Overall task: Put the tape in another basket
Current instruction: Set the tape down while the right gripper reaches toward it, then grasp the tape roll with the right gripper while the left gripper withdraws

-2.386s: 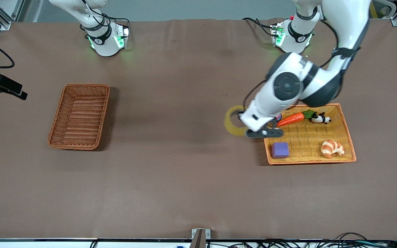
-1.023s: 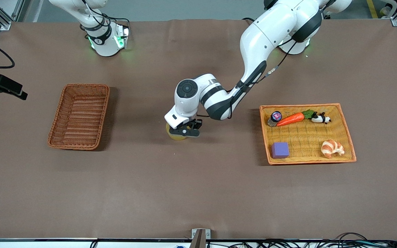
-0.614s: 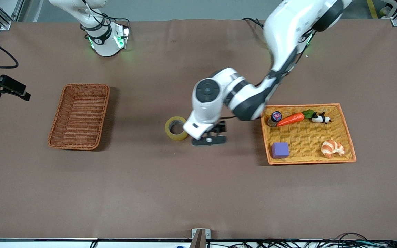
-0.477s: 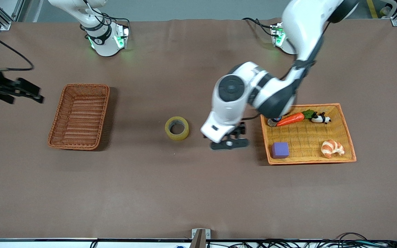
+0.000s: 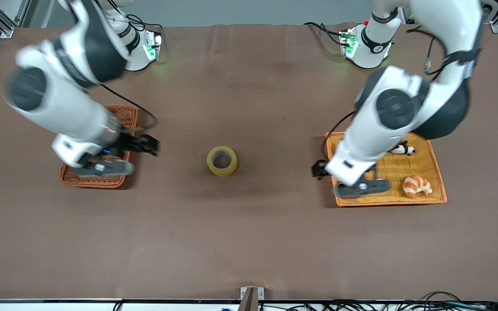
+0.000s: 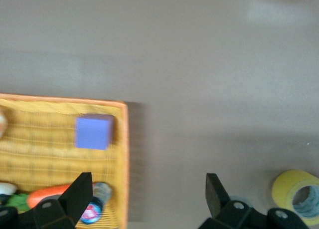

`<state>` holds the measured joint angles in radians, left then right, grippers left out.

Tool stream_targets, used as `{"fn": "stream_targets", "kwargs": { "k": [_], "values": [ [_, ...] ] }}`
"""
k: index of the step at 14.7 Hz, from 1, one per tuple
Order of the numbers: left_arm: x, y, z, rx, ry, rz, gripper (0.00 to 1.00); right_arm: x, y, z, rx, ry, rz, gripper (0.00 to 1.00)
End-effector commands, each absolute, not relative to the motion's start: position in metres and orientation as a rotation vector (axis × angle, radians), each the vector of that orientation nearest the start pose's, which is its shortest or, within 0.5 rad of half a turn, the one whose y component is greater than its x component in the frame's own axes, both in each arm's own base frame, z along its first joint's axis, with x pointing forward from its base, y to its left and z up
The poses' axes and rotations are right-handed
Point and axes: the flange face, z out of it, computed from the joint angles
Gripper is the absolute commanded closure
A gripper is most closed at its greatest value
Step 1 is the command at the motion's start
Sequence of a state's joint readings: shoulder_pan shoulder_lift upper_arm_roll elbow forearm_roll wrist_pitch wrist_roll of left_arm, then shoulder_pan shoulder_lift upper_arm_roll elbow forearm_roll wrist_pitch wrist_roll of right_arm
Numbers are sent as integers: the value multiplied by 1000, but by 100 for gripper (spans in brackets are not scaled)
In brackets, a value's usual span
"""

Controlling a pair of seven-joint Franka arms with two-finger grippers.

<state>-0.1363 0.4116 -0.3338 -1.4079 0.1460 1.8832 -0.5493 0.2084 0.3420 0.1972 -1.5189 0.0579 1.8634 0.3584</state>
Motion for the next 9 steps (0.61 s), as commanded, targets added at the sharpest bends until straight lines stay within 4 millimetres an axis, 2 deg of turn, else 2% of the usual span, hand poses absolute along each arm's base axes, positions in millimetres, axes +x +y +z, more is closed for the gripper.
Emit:
{"fn": "stream_targets", "kwargs": {
  "k": [1,5,6,7,8,9],
  "values": [
    [601,-224,528,-3158,-29,-179,0,598,290,399,-3029,-19,11,0],
    [580,-153,580,-3226,15,-180,0,570,334,303,-3086,-184,43,0],
    [575,-138,593,-3218,14,-182,0,565,344,286,-3095,-228,48,0],
    [572,-116,605,-3213,-58,-198,0,564,347,271,-3097,-248,46,0],
    [569,-101,608,-3205,-78,-162,0,563,350,257,-3095,-257,48,0],
    [566,-94,613,-3202,-65,-156,0,559,359,247,-3090,-278,51,0]
  ]
}}
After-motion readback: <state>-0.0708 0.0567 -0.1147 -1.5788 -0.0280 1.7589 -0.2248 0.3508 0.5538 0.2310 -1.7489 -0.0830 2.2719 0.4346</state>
